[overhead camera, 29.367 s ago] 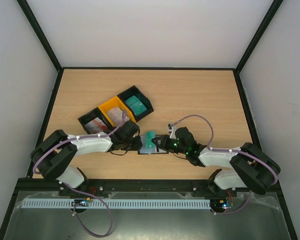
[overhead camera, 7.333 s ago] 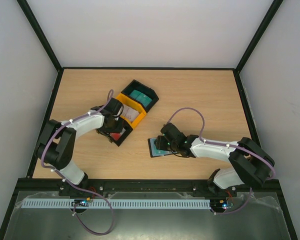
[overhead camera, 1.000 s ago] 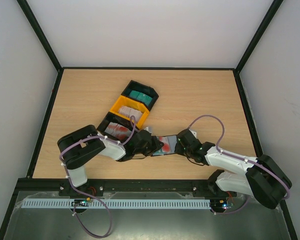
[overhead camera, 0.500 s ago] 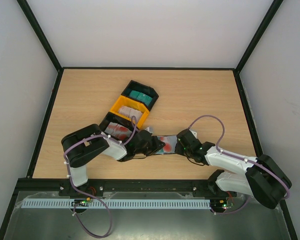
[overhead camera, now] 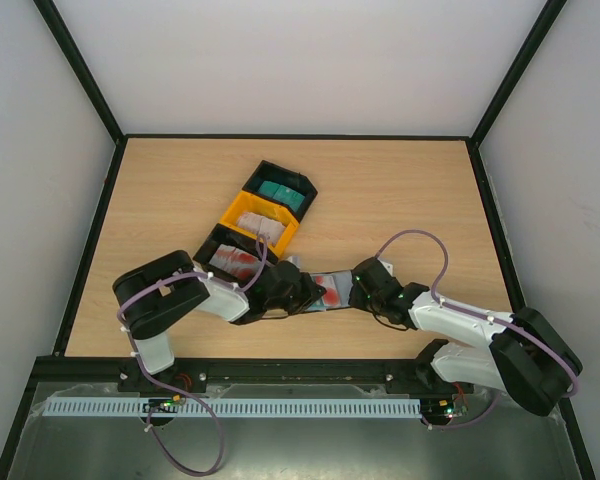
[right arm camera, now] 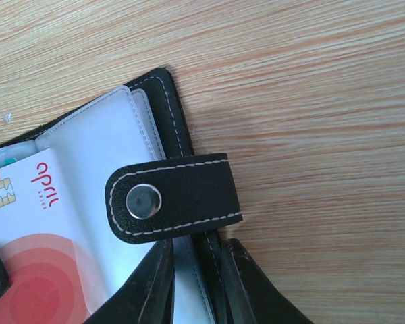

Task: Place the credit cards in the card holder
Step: Insert the credit card into the card holder.

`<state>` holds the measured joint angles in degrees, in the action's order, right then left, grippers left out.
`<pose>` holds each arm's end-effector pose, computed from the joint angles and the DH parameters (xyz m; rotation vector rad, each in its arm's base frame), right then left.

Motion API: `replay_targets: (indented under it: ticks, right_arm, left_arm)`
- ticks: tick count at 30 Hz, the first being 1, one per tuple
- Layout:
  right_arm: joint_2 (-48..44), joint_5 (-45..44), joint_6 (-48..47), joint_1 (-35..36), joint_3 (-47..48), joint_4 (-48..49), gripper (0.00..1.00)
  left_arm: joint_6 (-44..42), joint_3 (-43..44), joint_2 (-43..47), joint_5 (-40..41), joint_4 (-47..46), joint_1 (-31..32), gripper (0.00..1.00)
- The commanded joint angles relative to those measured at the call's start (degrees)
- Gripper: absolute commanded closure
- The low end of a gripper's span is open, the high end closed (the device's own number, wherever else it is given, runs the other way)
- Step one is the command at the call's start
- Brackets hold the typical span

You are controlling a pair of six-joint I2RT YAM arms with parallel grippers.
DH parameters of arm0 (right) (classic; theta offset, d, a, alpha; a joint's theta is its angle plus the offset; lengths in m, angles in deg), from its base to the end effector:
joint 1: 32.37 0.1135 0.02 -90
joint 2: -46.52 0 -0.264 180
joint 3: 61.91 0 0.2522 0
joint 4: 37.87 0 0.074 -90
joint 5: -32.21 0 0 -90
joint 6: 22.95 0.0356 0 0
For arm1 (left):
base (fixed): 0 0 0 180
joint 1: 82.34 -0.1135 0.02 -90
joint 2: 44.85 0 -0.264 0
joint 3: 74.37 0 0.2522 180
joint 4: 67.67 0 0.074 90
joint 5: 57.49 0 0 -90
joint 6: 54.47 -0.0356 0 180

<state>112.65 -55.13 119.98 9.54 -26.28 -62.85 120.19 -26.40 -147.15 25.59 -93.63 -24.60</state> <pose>0.1422 0.1299 0.1366 0.2391 2.6808 0.6580 0.1669 -0.2725 0.1146 -0.4964 2.4633 -1.4669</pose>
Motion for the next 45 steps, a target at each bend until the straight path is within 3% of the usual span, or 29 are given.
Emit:
replay_targets:
  ticks: [1, 20, 26, 36, 40, 45]
  right_arm:
    - [1.8, 1.6, 0.0, 0.2, -0.6, -2.0, 0.82]
    - [1.3, 4.3, 0.3, 0.2, -1.3, 0.5, 0.85]
    - [-0.2, 2.8, 0.4, 0.1, -1.3, -0.5, 0.84]
    - [-0.1, 3.5, 0.1, 0.2, -1.6, -0.2, 0.84]
    - [0.4, 4.9, -0.1, 0.1, -1.8, 1.0, 0.84]
    - [0.9, 6.4, -0.3, 0.2, -1.7, 2.2, 0.84]
  left_arm:
    - [0.2, -0.9, -1.2, -1.8, 3.6, 0.4, 0.98]
    - [-9.8, 7.0, -8.4, -4.9, 4.5, 0.9, 0.89]
    - [-12.4, 8.5, -4.8, -4.2, 9.8, 1.6, 0.75]
    - [-13.5, 11.0, 4.2, 0.9, 29.1, 1.8, 0.42]
    - [-13.5, 10.6, 6.8, 2.3, 31.6, 1.8, 0.40]
    - [-14.6, 12.4, 5.9, 2.9, 34.6, 1.7, 0.44]
